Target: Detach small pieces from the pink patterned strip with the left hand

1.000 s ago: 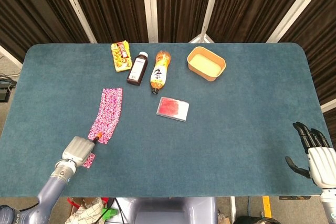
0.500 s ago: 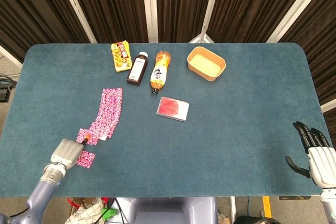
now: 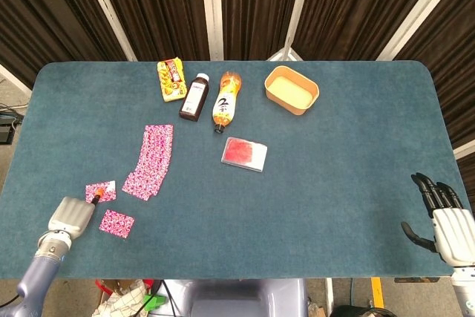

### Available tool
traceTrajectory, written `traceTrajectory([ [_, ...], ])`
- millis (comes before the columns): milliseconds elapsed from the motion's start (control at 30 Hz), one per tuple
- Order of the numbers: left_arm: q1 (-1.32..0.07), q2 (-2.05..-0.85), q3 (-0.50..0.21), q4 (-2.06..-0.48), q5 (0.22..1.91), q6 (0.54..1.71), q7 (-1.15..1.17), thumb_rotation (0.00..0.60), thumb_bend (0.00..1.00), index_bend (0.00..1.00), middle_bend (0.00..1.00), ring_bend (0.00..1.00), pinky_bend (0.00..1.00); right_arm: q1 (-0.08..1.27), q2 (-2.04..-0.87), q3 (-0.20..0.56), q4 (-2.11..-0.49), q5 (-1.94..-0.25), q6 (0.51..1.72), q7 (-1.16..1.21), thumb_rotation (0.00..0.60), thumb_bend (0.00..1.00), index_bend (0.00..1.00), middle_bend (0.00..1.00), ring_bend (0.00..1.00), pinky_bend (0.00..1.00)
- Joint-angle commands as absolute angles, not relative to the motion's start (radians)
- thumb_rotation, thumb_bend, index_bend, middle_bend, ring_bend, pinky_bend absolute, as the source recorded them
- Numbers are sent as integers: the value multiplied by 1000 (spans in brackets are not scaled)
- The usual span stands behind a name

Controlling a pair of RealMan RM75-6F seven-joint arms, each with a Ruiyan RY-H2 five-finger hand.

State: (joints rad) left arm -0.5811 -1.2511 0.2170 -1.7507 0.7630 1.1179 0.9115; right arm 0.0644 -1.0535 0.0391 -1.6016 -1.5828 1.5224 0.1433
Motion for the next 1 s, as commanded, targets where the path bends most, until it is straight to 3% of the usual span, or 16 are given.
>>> traceTrajectory([
  [33,-577,-1245,220,-1747,762,1116,909,600,883,35,892,748,694,64,-1054,39,-1602,-1583,1523,144,600,313,0,107,183,137],
  [367,-561,-1213,213,-1747,781,1118,874,600,884,35,892,748,694,64,-1053,38,-1604,-1583,1522,142,600,313,0,107,183,137],
  [533,-554,-1181,194,-1796,865,1137,811,600,883,36,892,748,694,66,-1054,39,-1606,-1583,1521,139,600,313,0,107,183,137],
  [600,-541,-1148,190,-1845,917,1170,782,600,837,45,878,732,694,68,-1054,40,-1605,-1582,1518,140,600,313,0,107,183,137],
  [667,-515,-1104,194,-1909,998,1225,741,600,707,56,813,663,674,67,-1055,39,-1603,-1582,1518,141,600,313,0,107,183,137],
  [700,-460,-1054,205,-1984,1101,1318,663,600,624,59,750,600,643,68,-1055,39,-1602,-1582,1517,142,600,313,0,107,183,137],
  [767,-368,-1010,247,-2016,1239,1433,548,600,465,61,523,404,501,68,-1055,39,-1603,-1582,1516,144,600,313,0,107,183,137],
  [900,-241,-1012,284,-1927,1382,1581,424,600,382,61,244,163,264,66,-1057,38,-1608,-1577,1515,134,600,313,0,107,183,137],
  [1000,-180,-1032,279,-1838,1445,1644,338,600,366,61,134,58,198,65,-1058,38,-1612,-1577,1517,128,600,313,0,107,183,137],
])
